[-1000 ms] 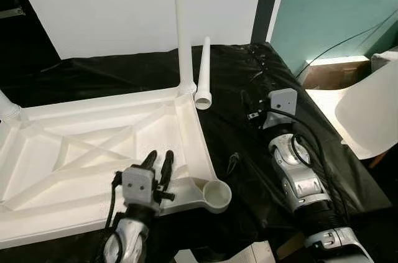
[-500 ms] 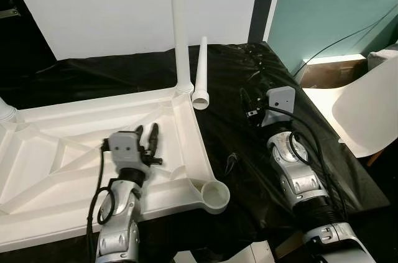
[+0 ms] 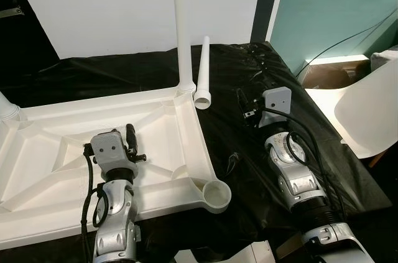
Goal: Building children table
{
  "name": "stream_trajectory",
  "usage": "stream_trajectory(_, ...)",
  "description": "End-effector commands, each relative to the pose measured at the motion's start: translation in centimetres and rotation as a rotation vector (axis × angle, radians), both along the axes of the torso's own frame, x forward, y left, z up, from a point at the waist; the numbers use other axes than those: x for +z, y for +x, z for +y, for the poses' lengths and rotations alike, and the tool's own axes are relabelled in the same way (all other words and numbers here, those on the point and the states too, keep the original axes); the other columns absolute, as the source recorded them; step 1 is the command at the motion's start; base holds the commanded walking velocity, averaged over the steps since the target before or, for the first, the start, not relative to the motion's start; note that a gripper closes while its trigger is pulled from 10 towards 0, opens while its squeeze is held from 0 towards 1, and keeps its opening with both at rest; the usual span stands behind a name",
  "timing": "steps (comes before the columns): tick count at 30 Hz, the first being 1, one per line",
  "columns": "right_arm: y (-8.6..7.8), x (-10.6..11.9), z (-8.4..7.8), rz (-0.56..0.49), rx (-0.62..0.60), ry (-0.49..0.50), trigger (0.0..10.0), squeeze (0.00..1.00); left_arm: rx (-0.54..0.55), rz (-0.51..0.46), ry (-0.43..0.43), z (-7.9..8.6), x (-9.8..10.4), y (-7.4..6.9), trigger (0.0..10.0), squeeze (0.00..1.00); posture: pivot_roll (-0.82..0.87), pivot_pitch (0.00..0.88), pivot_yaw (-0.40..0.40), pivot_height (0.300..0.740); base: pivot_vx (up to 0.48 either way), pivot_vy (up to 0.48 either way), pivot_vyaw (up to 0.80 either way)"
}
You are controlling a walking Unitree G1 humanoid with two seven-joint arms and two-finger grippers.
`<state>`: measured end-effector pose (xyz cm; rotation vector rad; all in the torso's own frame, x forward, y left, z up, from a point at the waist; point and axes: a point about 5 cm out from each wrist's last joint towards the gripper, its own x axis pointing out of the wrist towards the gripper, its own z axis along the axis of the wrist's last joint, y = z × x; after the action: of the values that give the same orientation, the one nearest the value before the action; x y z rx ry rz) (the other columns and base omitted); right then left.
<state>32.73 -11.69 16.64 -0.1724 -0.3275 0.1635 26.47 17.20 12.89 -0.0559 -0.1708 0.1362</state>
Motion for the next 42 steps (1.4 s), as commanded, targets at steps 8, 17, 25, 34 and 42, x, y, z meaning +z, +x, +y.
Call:
stream_trajectory(8,0.5,-0.6,-1.5,0.048,-0.008,0.008,10.0,0.0,-0.033,-0.168,0.01,-2.6,3.3,0.6,10.0,0.0,0.05,0.089,0.028,0.74,0.0,0.0,0.0)
stream_trajectory(17,0.7,-0.5,-2.0,0.066,-0.007,-0.016,10.0,0.0,-0.037,-0.143,0.023,-2.7,2.9,-0.1,10.0,0.0,0.05,0.149,0.035,0.74,0.0,0.0,0.0)
stream_trajectory(25,1.8,-0.3,-2.0,0.092,0.043,-0.143,10.0,0.0,-0.034,-0.125,0.036,-2.8,2.7,-1.3,10.0,0.0,0.08,0.199,0.035,0.74,0.0,0.0,0.0)
stream_trajectory(34,2.7,-0.7,-1.0,0.138,0.153,-0.258,10.0,0.0,-0.021,-0.117,0.062,-2.5,2.7,-2.2,10.0,0.0,0.1,0.22,0.033,0.74,0.0,0.0,0.0)
stream_trajectory(42,3.7,0.0,-0.5,0.114,0.198,-0.341,10.0,0.0,-0.014,-0.102,0.084,-2.4,2.7,-2.9,10.0,0.0,0.13,0.251,0.035,0.74,0.0,0.0,0.0)
